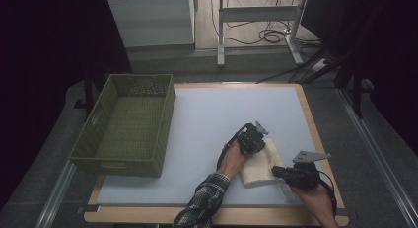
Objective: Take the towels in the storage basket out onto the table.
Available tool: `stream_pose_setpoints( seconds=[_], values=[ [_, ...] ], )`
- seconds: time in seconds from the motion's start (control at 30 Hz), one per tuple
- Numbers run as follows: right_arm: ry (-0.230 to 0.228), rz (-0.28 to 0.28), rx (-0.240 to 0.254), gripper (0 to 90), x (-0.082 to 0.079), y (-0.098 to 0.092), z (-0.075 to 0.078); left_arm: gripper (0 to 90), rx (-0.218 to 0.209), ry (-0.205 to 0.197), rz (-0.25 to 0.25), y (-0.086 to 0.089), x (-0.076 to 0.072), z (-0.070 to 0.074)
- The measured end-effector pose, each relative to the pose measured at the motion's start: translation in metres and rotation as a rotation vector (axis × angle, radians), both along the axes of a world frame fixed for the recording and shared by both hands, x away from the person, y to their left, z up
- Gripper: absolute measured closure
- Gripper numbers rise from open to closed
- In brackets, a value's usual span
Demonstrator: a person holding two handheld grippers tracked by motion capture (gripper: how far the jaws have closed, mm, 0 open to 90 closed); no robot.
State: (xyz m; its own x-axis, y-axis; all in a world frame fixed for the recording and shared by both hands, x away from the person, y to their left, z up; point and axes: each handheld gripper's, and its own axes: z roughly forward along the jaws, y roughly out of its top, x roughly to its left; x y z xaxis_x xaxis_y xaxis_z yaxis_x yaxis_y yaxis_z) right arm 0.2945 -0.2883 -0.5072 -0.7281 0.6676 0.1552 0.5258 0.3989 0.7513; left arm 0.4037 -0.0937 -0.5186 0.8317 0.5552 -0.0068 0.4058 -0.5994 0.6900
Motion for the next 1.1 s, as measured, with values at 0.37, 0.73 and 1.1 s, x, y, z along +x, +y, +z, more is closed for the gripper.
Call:
stream_pose_setpoints(
  seconds=[0.37,0.73,1.1],
  values=[
    [-0.037,-0.014,0.017,83.6,0.0,-0.003,0.012,89.8,-0.092,-0.107,0.024,0.007,-0.003,0.026],
    [-0.024,-0.114,0.001,68.1,0.003,-0.023,0.003,67.9,-0.093,-0.1,0.059,-0.001,0.002,0.016],
    [-0.068,-0.172,-0.011,64.9,0.006,-0.045,0.026,41.6,-0.098,-0.123,0.115,0.036,-0.009,0.03]
  ],
)
